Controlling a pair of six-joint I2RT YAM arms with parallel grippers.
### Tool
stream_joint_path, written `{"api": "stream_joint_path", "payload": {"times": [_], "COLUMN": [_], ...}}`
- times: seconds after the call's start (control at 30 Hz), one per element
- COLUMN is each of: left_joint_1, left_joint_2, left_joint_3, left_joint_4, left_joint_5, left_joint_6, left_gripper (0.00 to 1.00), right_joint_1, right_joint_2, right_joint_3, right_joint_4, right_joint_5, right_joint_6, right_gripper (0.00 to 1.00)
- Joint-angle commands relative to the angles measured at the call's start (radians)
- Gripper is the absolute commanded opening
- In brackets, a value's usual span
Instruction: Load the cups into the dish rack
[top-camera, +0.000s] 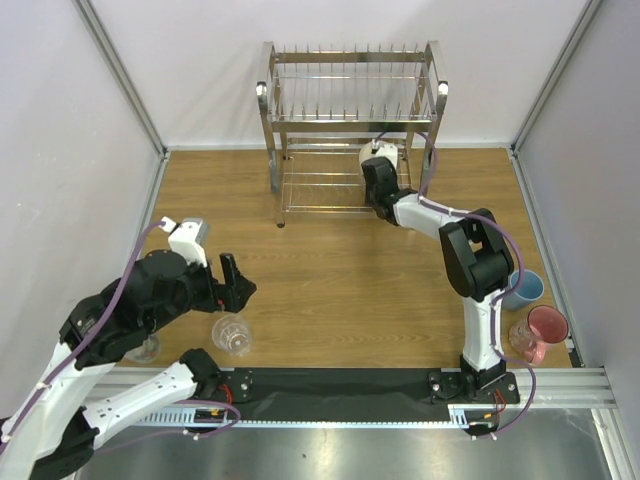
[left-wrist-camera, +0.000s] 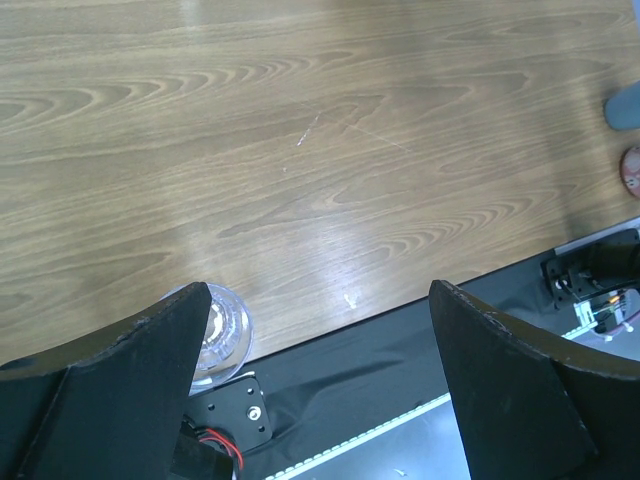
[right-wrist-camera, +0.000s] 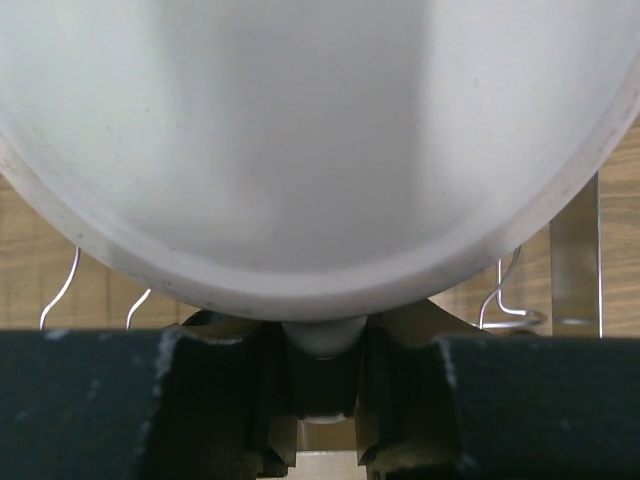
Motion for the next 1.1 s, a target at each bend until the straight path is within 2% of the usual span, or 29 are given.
{"api": "stream_joint_path", "payload": {"times": [0.0,0.07,0.1,0.23,0.37,0.77,1.07], "left_joint_1": [0.007,0.005,0.005,0.007,0.007,0.007,0.005], "left_joint_2": [0.019,0.022,0.023,0.031,0.023,-0.020,-0.021], "left_joint_3": [0.032,0.032,0.032,0.032,0.016,-0.018,-0.038], "left_joint_4": [0.015,0.015,0.018,0.030,0.047,0.066,0.035], "left_joint_5": [-0.014,-0.013,-0.010,0.003,0.015,0.029,-0.008], "left_joint_6": [0.039,0.037,0.037,0.037,0.019,-0.072,-0.208], "left_gripper": [0.97,0.97,0.97,0.97,0.96,0.96,0.95], "right_joint_1": [-0.011,-0.012,-0.014,-0.015,-0.017,0.018,0.095], "right_joint_2": [0.002,0.008,0.011,-0.007,-0.045,-0.188,-0.318], "right_joint_3": [0.082,0.090,0.097,0.085,0.047,-0.088,-0.200], "right_joint_4": [0.117,0.099,0.089,0.057,0.048,0.025,0.008], "right_joint_5": [0.044,0.046,0.046,0.034,0.012,-0.042,-0.106], "right_joint_6": [0.018,0.018,0.018,0.015,0.010,0.007,0.000], "right_gripper": [0.18,0.27,0.38,0.62,0.72,0.77,0.79]}}
